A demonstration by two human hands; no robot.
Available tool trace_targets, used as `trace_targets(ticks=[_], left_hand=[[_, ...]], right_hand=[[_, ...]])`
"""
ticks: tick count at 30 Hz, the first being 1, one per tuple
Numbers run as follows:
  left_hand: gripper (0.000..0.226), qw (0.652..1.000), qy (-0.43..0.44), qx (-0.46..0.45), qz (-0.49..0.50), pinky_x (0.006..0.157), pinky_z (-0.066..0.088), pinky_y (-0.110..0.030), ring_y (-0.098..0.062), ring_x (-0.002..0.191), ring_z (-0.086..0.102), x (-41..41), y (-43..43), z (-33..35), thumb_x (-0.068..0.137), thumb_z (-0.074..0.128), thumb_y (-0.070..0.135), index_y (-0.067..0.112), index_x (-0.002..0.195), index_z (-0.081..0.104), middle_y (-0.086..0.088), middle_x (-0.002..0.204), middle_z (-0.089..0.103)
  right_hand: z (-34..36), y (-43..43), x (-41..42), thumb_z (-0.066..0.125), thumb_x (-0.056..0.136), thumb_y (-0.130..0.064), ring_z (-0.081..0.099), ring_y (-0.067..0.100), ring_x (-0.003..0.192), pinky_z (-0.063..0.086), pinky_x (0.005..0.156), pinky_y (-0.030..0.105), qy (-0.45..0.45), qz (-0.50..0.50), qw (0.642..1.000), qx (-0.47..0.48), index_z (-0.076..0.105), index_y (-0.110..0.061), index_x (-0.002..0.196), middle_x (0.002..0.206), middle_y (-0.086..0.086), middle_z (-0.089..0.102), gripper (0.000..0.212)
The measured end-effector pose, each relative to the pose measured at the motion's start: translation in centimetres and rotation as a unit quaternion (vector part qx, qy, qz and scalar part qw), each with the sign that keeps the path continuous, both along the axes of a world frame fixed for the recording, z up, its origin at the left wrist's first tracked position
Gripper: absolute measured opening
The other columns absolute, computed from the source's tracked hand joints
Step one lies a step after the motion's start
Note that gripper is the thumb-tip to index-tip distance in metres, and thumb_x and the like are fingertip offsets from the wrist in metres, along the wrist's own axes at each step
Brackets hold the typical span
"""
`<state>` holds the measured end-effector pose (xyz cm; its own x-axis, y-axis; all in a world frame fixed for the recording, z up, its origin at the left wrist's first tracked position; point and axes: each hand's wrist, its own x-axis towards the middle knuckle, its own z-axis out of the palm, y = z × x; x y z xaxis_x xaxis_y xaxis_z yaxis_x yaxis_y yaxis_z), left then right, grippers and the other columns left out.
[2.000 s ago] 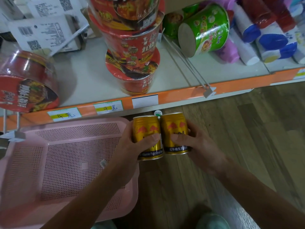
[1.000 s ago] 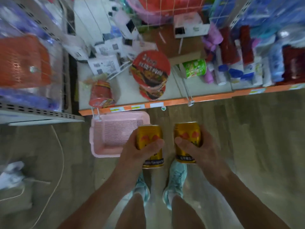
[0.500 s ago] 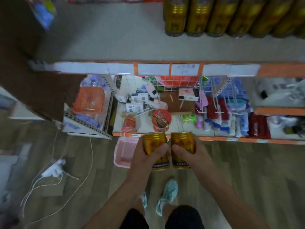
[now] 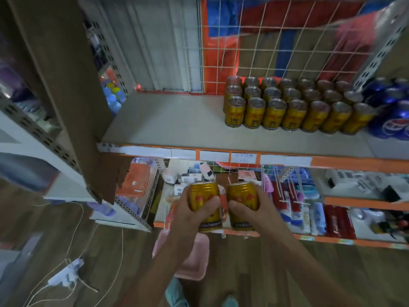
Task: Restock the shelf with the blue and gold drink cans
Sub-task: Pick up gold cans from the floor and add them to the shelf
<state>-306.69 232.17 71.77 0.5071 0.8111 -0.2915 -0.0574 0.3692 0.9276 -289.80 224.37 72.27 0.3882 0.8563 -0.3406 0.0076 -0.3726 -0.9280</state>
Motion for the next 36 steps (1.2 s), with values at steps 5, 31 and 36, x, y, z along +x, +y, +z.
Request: trace_targets(ticks=[5,31,36], left_hand=[[0.062,1.0,-0.009,0.027,-0.01,0.087,0.06,-0.05,-0.029,0.105,0.072,-1.5,4.4,1.9,0.076,0.086,0.033,0.028,0.13,0.057,-0.008,0.119,0.071],[0.067,0.993,0.038,0.113,-0.028,0.08,0.058,-0.025,-0.012,0.101,0.069,0.5,19.3,2.5,0.075,0.088,0.02,0.036,0.13,0.053,0.004,0.117,0.067],[0.069,0.99,0.056,0.129,-0.024,0.075,0.054,-0.016,0.0,0.097,0.067,4.6,21.5,1.8,0.075,0.085,0.003,0.032,0.13,0.053,0.009,0.117,0.065]], right_hand=[[2.0,3.5,-0.8,0.08,0.065,-0.063,0.066,0.015,0.11,0.056,0.096,0.042,-0.013,-0.033,0.999,0.025,0.047,-0.036,0.137,0.12,-0.007,0.066,0.083],[2.5,19.9,3.1,0.086,0.076,-0.016,0.062,0.004,0.096,0.049,0.074,0.019,-0.141,-0.019,0.988,0.061,0.042,-0.021,0.133,0.11,-0.008,0.061,0.073],[1.1,23.1,6.4,0.09,0.068,-0.011,0.062,-0.002,0.095,0.046,0.076,0.015,-0.174,0.022,0.982,0.066,0.044,-0.013,0.128,0.108,-0.006,0.062,0.076]])
